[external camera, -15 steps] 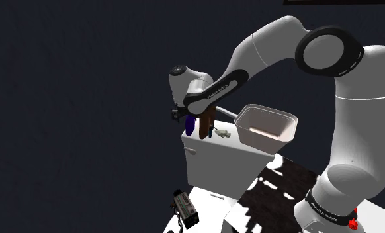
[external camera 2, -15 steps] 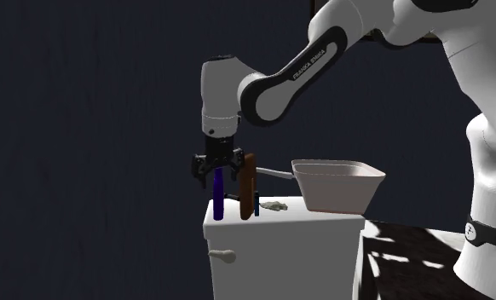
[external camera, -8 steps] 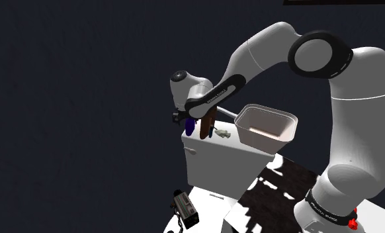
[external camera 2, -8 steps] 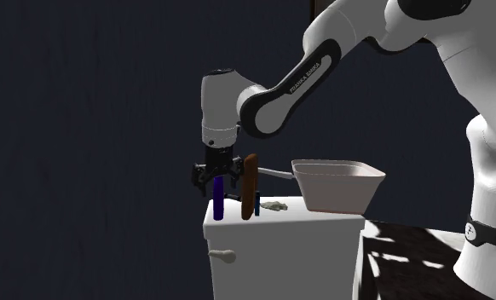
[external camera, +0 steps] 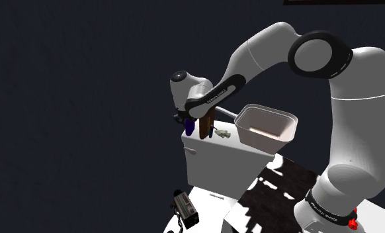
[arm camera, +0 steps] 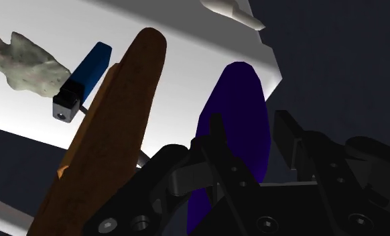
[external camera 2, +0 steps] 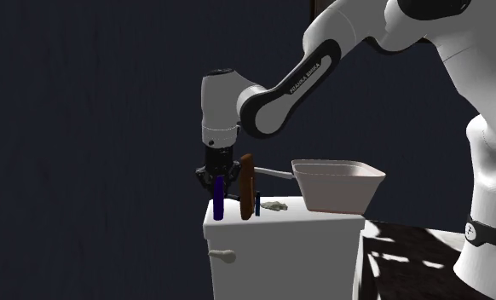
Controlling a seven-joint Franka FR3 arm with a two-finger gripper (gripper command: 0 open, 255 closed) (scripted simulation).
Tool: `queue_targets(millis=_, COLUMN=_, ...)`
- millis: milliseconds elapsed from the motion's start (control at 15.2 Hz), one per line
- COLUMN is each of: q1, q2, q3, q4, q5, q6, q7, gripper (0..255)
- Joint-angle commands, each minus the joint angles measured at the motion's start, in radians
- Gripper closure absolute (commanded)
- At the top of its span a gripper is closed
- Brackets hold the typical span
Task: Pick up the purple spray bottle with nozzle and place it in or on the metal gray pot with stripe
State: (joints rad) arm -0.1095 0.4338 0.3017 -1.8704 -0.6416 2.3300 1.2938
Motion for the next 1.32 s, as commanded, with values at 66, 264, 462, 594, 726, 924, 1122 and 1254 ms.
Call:
queue_targets(millis=66, q1=0.000, q2=0.000, q3=0.000, q4=0.000, q5=0.000, q6=0.000, q7=0.000, gripper=255)
queue_targets(millis=264, q1=0.000, q2=0.001, q3=0.000, q4=0.001, q5=0.000, q6=0.000, q7=0.000, gripper=255)
queue_targets(millis=462, q1=-0.002, q2=-0.007, q3=0.003, q4=0.002, q5=0.007, q6=-0.008, q7=-0.007, gripper=255)
queue_targets(millis=594, q1=-0.006, q2=-0.023, q3=0.009, q4=0.006, q5=0.020, q6=-0.025, q7=-0.021, gripper=255)
queue_targets(millis=726, q1=-0.009, q2=-0.039, q3=0.015, q4=0.011, q5=0.033, q6=-0.043, q7=-0.034, gripper=255)
queue_targets(millis=924, q1=-0.014, q2=-0.061, q3=0.023, q4=0.020, q5=0.053, q6=-0.069, q7=-0.055, gripper=255)
queue_targets(millis=1122, q1=-0.017, q2=-0.082, q3=0.030, q4=0.031, q5=0.071, q6=-0.096, q7=-0.074, gripper=255)
queue_targets(millis=1254, q1=-0.020, q2=-0.095, q3=0.034, q4=0.039, q5=0.083, q6=-0.115, q7=-0.087, gripper=255)
